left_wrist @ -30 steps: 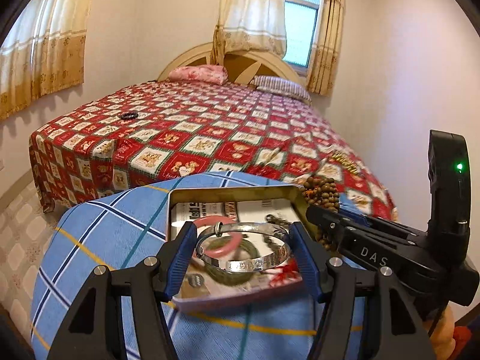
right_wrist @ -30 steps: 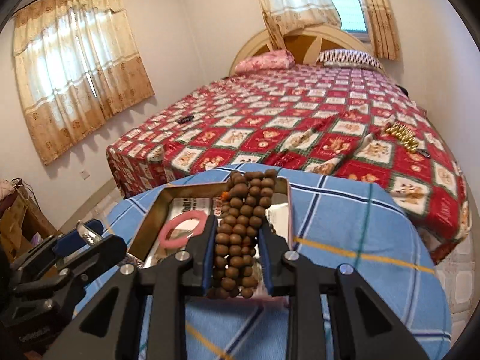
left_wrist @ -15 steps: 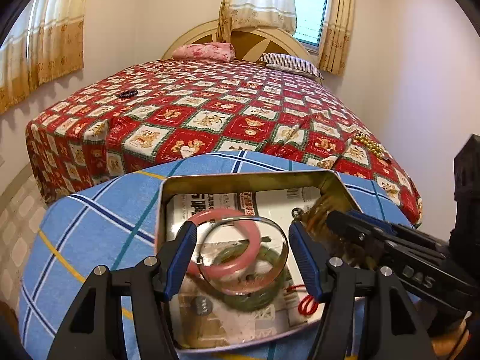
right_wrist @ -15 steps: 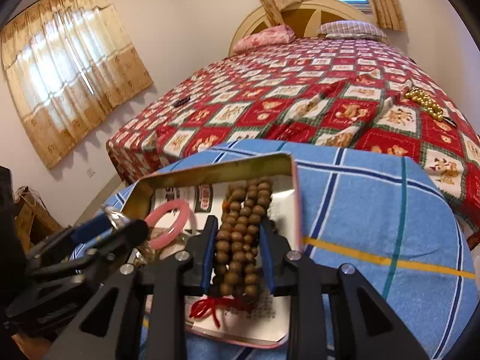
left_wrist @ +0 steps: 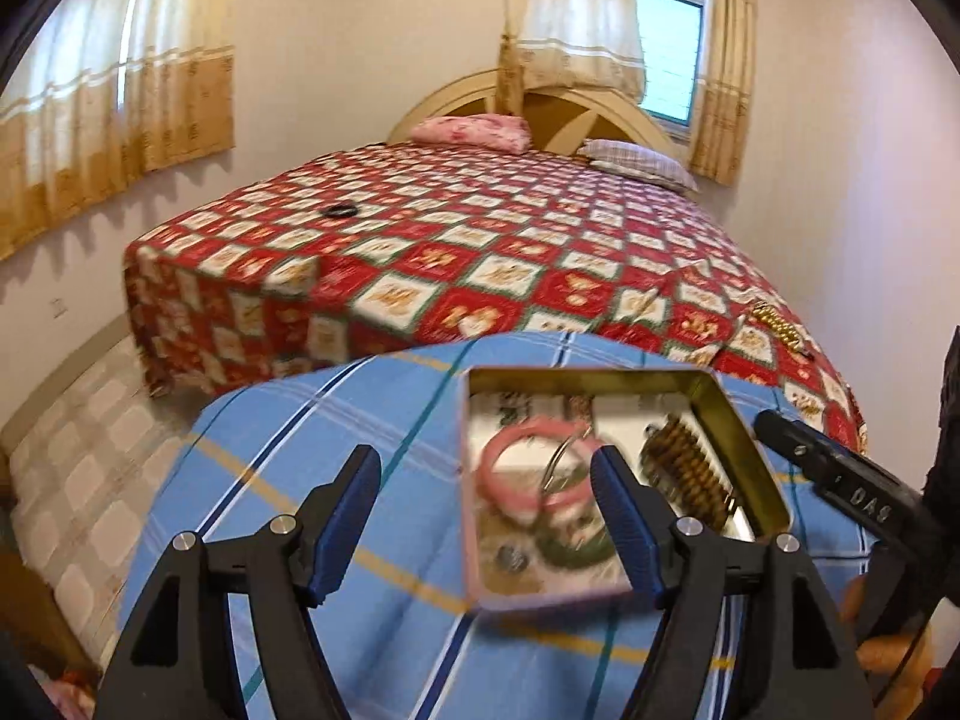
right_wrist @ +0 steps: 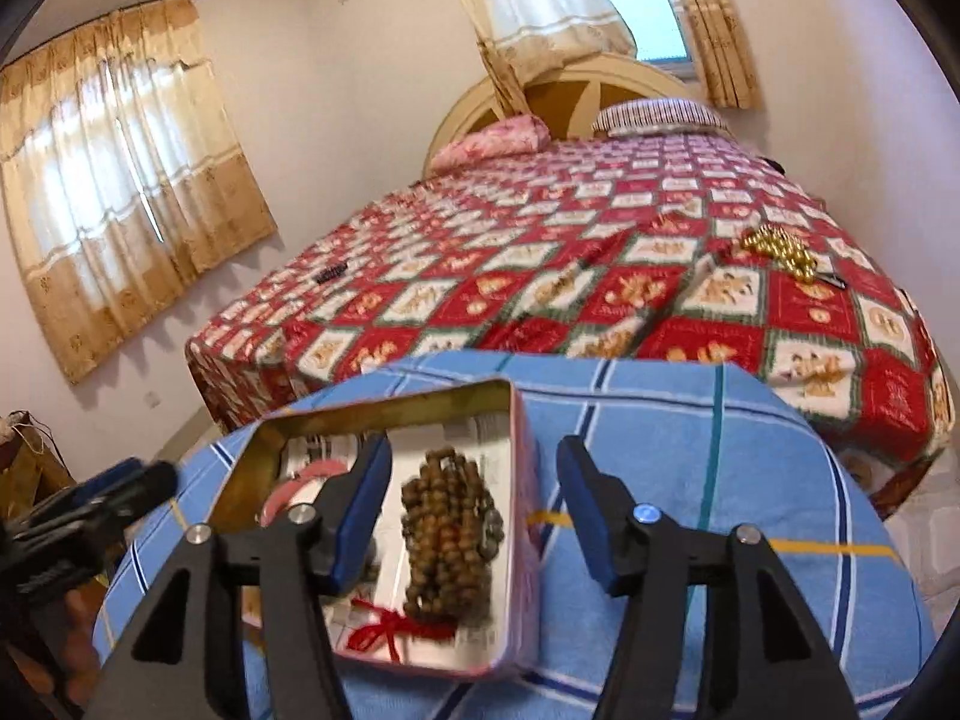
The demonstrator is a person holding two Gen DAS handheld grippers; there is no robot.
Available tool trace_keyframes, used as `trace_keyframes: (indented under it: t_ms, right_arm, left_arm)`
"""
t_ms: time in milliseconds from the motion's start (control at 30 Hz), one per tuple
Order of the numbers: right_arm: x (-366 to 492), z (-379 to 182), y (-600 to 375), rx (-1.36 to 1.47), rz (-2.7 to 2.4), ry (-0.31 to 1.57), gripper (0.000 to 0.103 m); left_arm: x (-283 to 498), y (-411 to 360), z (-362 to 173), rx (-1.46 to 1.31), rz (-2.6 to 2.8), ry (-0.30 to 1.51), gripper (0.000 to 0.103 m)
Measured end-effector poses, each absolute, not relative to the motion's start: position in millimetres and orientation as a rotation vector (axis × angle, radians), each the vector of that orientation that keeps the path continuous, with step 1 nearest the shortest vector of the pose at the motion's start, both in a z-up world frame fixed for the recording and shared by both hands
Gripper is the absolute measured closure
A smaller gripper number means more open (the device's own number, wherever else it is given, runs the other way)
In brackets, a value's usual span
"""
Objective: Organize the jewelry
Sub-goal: 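Withdraw both tools from the tin toward the pearl necklace and watch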
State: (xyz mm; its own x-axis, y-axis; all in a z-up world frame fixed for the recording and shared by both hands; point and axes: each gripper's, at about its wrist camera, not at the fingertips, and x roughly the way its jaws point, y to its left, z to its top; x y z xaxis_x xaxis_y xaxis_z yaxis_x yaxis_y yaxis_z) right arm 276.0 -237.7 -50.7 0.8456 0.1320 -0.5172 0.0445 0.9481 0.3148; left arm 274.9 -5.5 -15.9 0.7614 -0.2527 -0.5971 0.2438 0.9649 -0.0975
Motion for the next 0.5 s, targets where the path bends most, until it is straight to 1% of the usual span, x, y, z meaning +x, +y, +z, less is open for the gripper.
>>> trace_keyframes:
  t_ms: [233, 500]
  right_arm:
    - [227.1, -52.5, -230.0, 0.311, 0.044, 0.591, 0.042]
    - [185.2, -56.4, -224.2, 0.308, 0.055, 0.642, 0.042]
  left_arm:
    - [232.6, 2.4, -35.5, -0.058, -0.280, 0.694, 0.030]
    - [192.6, 11.9, -38.6, -0.035, -0.258, 0.692, 0.030]
